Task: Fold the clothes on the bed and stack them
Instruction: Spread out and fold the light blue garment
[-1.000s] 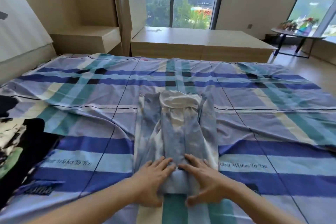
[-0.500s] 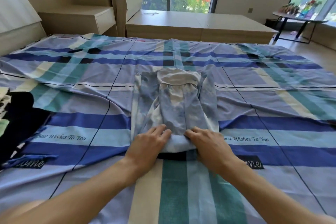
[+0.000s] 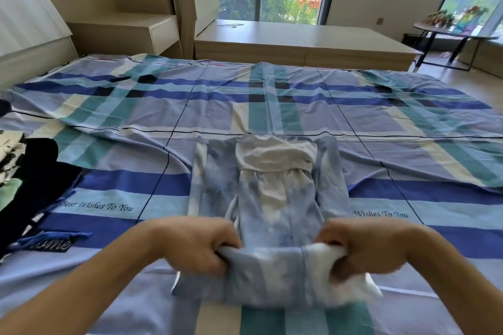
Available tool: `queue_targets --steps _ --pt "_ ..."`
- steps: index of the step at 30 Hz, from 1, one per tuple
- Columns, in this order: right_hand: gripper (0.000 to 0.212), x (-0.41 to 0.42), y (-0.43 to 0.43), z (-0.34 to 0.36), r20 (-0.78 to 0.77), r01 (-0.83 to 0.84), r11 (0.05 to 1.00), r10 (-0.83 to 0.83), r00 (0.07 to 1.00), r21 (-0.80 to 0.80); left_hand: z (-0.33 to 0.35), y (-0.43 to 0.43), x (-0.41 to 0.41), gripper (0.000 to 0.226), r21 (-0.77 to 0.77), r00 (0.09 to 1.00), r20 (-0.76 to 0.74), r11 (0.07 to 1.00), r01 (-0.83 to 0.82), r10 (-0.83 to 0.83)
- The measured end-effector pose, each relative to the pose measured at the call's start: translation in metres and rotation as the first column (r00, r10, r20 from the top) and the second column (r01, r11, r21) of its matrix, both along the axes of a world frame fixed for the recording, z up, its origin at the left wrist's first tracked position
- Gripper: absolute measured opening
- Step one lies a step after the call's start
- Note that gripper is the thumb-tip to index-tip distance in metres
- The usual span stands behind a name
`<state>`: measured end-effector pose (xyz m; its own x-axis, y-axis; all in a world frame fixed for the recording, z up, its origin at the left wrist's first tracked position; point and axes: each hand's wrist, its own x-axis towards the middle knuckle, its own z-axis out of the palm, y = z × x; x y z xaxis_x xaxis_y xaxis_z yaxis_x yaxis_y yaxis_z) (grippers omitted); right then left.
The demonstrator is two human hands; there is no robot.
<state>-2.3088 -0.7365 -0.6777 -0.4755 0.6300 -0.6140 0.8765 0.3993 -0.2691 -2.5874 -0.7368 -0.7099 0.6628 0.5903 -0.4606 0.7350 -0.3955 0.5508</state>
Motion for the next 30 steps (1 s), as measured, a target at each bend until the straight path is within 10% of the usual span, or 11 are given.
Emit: queue_targets --steps 6,11,17,24,30 --pt "0.033 0.015 0.0 0.025 -0.22 0.097 0.987 -0.124 0.968 -0.128 0.037 0.002 -0.008 0.02 -0.029 0.999 -0.04 0.999 0.026 -0.027" --pt "0.018 0.014 0.073 0.011 -0.742 0.465 0.882 -0.267 0.615 0.069 0.061 0.076 -0.015 0.021 0.39 0.946 0.187 0.864 -0.318 0.264" --pt "0.056 -0.008 0.115 -0.023 -0.796 0.802 0.362 -0.212 0.566 0.474 0.023 0.128 0.013 0.051 0.748 0.828 0.307 0.42 -0.514 0.469" --pt "0.081 -0.047 0.087 -0.111 -0.364 0.346 0.761 -0.156 0.918 0.548 -0.099 0.106 0.028 0.094 0.595 0.964 0.019 0.773 -0.223 0.263" --pt "0.086 -0.035 0.1 -0.139 -0.226 0.234 0.82 -0.132 0.965 0.522 -0.124 0.111 0.026 0.096 0.481 0.954 -0.004 0.837 -0.26 0.299"
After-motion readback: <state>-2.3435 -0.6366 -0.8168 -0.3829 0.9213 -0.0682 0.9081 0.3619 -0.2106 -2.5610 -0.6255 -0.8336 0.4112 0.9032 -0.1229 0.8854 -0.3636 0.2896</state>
